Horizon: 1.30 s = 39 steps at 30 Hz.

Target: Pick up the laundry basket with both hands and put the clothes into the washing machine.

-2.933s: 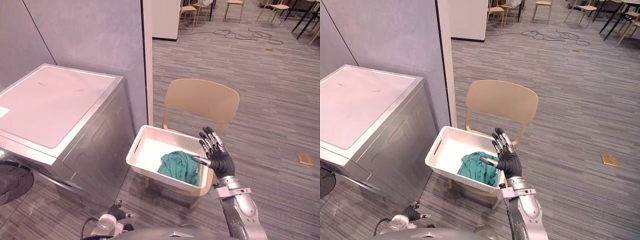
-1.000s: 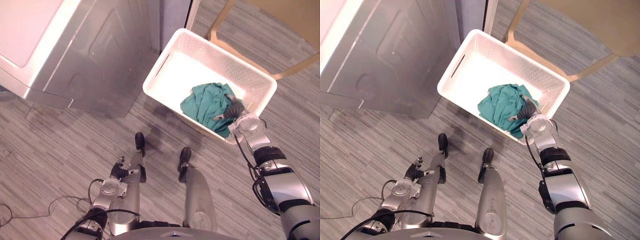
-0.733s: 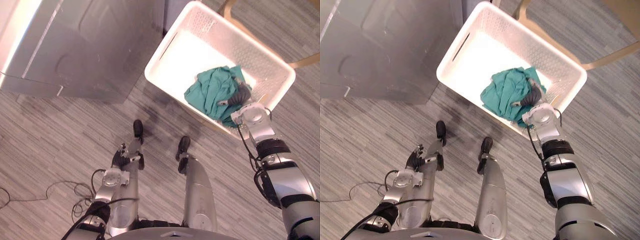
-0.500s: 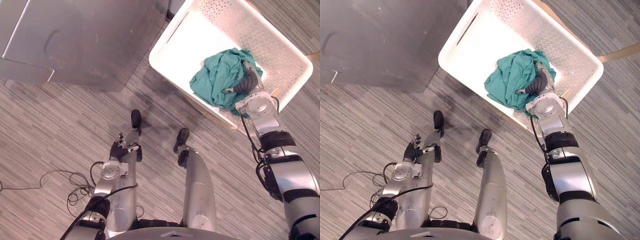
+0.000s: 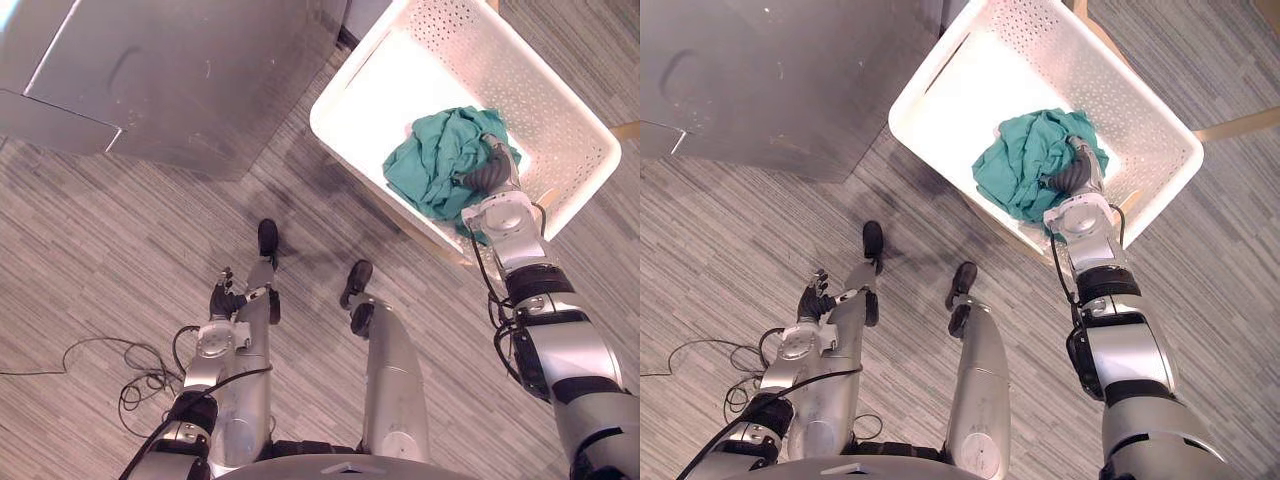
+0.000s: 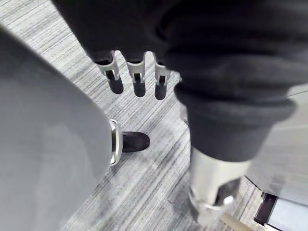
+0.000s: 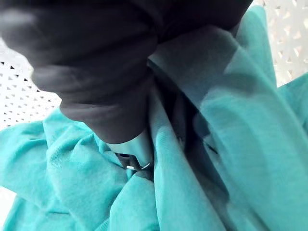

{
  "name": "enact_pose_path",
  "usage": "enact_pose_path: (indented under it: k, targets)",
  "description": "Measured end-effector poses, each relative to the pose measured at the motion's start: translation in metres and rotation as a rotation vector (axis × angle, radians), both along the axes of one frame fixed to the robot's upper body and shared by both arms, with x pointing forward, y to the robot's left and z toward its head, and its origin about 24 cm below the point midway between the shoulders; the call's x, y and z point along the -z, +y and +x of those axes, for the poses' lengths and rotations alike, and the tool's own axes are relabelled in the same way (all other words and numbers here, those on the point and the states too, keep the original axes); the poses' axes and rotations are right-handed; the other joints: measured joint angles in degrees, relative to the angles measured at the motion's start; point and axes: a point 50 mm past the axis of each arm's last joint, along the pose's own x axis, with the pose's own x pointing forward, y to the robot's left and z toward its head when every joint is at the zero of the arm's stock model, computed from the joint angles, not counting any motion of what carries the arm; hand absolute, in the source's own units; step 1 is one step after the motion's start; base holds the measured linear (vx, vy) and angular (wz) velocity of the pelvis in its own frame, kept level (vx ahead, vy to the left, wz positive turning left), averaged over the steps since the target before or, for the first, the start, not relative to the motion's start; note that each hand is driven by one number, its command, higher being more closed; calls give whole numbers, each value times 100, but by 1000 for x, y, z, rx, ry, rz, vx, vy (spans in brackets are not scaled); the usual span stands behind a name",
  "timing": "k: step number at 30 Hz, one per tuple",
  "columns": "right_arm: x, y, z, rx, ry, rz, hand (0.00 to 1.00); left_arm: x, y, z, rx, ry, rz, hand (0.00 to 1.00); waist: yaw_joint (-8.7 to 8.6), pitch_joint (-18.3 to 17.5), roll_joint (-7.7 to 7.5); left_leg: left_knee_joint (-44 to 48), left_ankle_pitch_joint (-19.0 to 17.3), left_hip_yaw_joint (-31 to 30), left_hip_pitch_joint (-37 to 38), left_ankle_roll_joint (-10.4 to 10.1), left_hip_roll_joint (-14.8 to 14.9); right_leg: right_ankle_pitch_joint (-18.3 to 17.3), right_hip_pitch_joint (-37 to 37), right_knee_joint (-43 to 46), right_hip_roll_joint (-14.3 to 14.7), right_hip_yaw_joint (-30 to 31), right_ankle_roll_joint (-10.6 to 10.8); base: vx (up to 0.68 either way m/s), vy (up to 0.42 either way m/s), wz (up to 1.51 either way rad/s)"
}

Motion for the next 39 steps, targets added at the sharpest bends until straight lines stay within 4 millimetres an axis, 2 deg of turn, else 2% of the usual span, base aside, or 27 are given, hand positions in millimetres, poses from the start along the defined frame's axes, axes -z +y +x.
enact_pose_path:
  k: [5, 14, 17, 20, 22, 25, 27, 29, 30, 32, 34, 39]
  targets:
    - [7, -6, -3, 42, -26, 170, 100, 6, 1, -3, -56, 29, -88, 0, 43, -96, -14, -85, 22, 0, 116, 10, -40, -4, 109, -19, -44, -30, 2, 15, -21, 4]
    - [9, -20, -6, 128, -62, 341, 100, 13, 8, -8, -132, 60, -118, 0, 135, -114, -11, -228, 145, -33, 197, 40, -57, 15, 226, -64, -59, -153, 9, 17, -20, 5]
    - [7, -20, -6, 134, -112, 495, 100, 16, 11, -9, -189, 70, -188, 0, 123, -114, -11, -228, 136, -41, 197, 45, -60, 15, 235, -64, -60, -164, 9, 5, -11, 0]
    - [7, -18, -5, 156, -195, 718, 100, 17, 13, -9, -225, 79, -231, 0, 106, -114, -12, -227, 134, -79, 213, 39, -60, 11, 296, -69, -66, -242, 7, 13, -24, 7]
    - [7, -13, -4, 146, -304, 983, 100, 18, 13, -9, -243, 82, -266, 0, 112, -114, -12, -230, 138, -103, 253, 34, -62, -2, 345, -57, -69, -270, -2, 14, -27, 6]
    - [-2, 0, -1, 85, -423, 1230, 100, 18, 12, -10, -261, 84, -296, 0, 113, -114, -12, -289, 173, -104, 300, 20, -65, -14, 349, -20, -80, -274, -15, 5, -35, 2]
    - [-9, 11, 0, 40, -471, 1333, 100, 19, 13, -10, -282, 85, -323, 0, 113, -113, -12, -295, 186, -126, 340, 15, -65, -31, 395, 5, -81, -293, -25, 5, -36, 6]
    - [-17, 29, 1, -38, -535, 1477, 100, 22, 12, -12, -294, 97, -337, 0, 116, -113, -13, -307, 186, -156, 488, 10, -70, -64, 548, 16, -82, -312, -25, 7, -39, 8]
    - [-21, 34, 1, -66, -552, 1500, 100, 22, 11, -12, -294, 98, -339, 0, 116, -113, -13, -308, 181, -160, 523, 4, -71, -75, 586, 18, -83, -317, -24, 3, -42, 7]
    - [-44, 53, -5, -196, -655, 1586, 100, 23, 9, -13, -298, 103, -355, 0, 120, -112, -14, -367, 184, -151, 661, -2, -74, -101, 707, 22, -98, -344, -26, 0, -31, 8]
    - [-59, 62, -12, -252, -741, 1638, 100, 23, 7, -13, -296, 110, -358, 0, 116, -112, -15, -451, 195, -52, 790, -4, -73, -145, 809, 27, -158, -398, -28, 8, -22, 15]
    - [-66, 78, -32, -307, -868, 1751, 100, 29, 5, -21, -294, 140, -358, 0, 122, -125, -52, -626, 227, -15, 1195, -8, -148, -269, 1144, 66, -267, -427, 11, 31, -25, 11]
